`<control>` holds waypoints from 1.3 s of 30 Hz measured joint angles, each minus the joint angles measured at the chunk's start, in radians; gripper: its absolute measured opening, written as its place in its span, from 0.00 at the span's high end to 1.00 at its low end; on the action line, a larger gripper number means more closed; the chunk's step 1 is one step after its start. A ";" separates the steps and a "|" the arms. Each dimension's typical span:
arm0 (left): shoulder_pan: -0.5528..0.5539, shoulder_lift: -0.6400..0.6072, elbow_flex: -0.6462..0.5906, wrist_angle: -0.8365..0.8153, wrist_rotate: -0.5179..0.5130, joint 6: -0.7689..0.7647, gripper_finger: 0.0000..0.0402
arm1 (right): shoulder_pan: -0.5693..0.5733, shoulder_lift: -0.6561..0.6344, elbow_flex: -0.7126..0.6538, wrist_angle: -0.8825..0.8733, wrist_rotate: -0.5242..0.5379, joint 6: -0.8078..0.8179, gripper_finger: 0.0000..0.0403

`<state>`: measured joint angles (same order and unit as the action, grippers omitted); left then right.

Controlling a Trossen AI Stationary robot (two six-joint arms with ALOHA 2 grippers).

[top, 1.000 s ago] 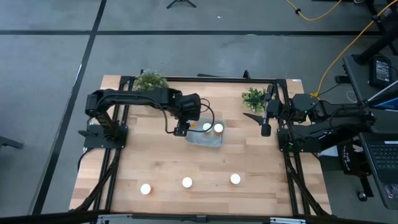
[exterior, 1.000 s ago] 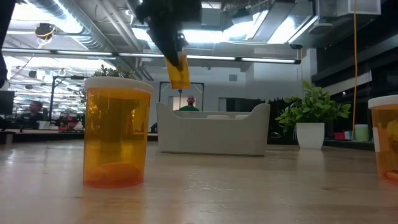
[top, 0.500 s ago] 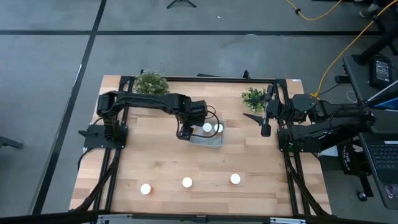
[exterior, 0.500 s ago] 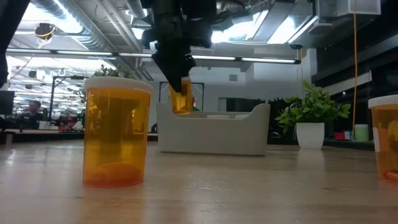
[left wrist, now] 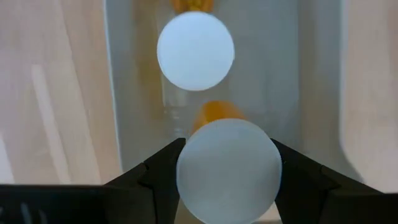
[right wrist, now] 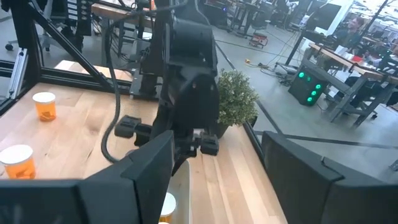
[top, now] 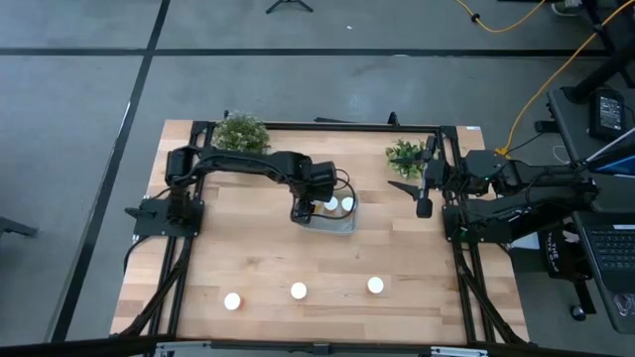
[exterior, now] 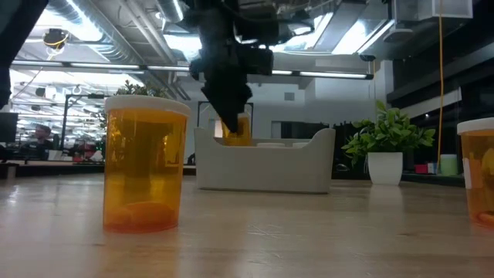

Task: Pick and place pill bottles into a basket
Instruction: Put the orange pill bottle into the grey bin

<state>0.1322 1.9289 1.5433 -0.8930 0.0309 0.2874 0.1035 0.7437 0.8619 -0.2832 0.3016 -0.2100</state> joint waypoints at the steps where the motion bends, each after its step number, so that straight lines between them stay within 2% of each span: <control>1: 0.002 0.008 0.000 0.001 0.001 0.004 0.51 | 0.000 0.000 0.000 -0.001 0.000 0.000 0.39; 22: 0.034 0.073 -0.001 0.030 -0.003 0.033 0.51 | 0.000 0.000 0.000 -0.012 0.000 -0.002 0.39; 28: 0.034 0.072 -0.001 0.026 0.006 0.032 0.46 | 0.000 0.000 0.000 -0.013 0.000 -0.003 0.39; 39: 0.033 0.072 -0.001 0.022 0.023 0.029 0.45 | 0.000 0.000 0.000 -0.015 0.000 -0.004 0.39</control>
<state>0.1654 2.0014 1.5421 -0.8707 0.0534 0.3167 0.1032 0.7437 0.8619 -0.2984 0.3016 -0.2138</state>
